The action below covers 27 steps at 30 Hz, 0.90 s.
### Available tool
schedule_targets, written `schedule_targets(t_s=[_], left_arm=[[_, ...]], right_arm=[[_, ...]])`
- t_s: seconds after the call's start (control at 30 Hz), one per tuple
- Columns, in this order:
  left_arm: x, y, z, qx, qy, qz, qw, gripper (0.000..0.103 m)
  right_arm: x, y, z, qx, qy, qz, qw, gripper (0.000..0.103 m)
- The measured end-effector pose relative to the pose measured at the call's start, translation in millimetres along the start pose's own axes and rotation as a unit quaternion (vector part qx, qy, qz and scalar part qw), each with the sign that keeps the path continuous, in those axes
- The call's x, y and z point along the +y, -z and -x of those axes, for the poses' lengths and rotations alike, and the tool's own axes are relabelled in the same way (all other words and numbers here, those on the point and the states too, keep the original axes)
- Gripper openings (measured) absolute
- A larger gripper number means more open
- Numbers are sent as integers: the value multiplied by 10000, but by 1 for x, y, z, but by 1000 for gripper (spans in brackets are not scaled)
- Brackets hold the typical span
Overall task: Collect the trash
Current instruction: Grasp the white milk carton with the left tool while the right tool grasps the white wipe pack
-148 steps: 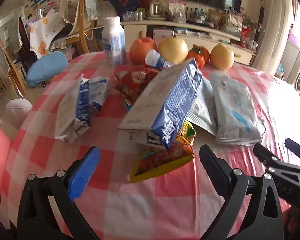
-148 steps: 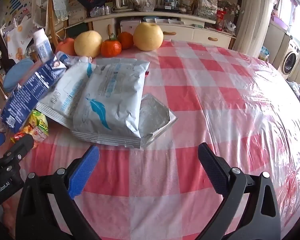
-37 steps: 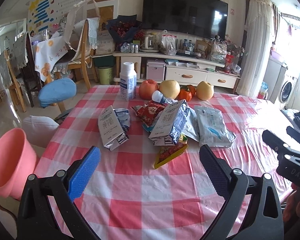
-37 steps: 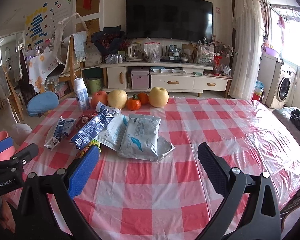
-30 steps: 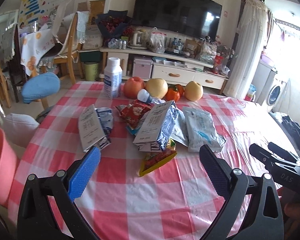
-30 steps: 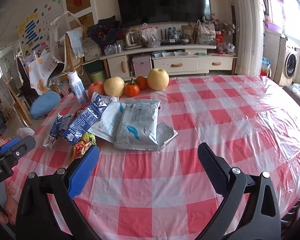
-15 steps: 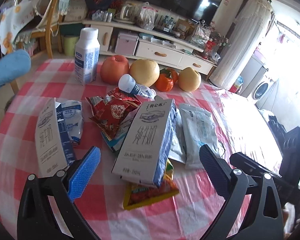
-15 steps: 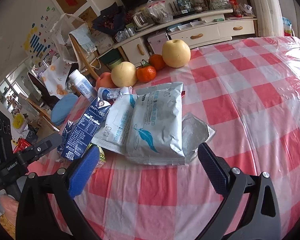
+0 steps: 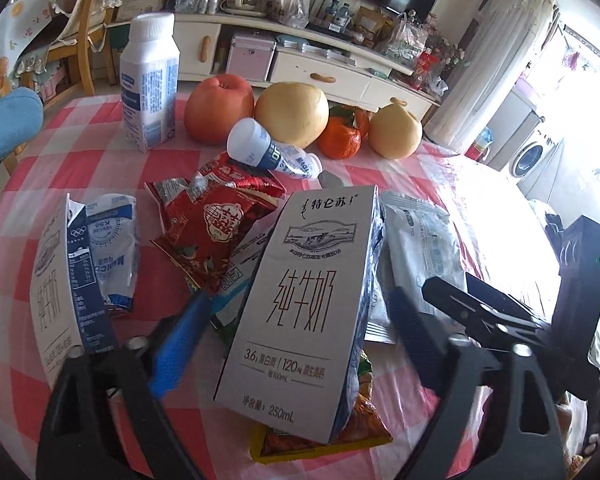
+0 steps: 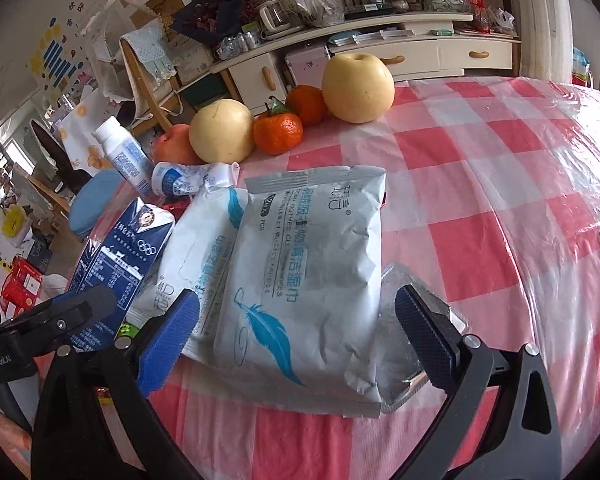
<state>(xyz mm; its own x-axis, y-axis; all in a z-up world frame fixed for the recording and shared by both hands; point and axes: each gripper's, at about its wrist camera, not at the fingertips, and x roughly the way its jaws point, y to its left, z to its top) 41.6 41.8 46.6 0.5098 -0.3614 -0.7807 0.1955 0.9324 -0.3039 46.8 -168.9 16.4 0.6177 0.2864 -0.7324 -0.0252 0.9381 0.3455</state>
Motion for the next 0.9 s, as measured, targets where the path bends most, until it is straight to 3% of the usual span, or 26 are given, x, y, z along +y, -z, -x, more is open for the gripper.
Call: schedule_targets(t_s=[0.1, 0.33, 0.4, 0.43, 0.9], left_arm=[[0, 1, -6, 61, 68, 44, 9999, 74], [0, 5, -4, -42, 62, 85, 9999, 72], [-1, 7, -2, -84, 67, 111, 9999, 70], [-1, 8, 0, -104, 54, 118, 9999, 69], [3, 30, 40, -500, 207, 294, 9981, 65]], right_arm=[[2, -3, -6, 14, 11, 97, 10000, 99], [16, -5, -15, 62, 244, 455, 9986, 98], [21, -3, -16, 52, 471, 655, 9967, 92], [22, -3, -17, 47, 545, 739, 9958, 84], [25, 4, -4, -22, 355, 900, 9953, 68]])
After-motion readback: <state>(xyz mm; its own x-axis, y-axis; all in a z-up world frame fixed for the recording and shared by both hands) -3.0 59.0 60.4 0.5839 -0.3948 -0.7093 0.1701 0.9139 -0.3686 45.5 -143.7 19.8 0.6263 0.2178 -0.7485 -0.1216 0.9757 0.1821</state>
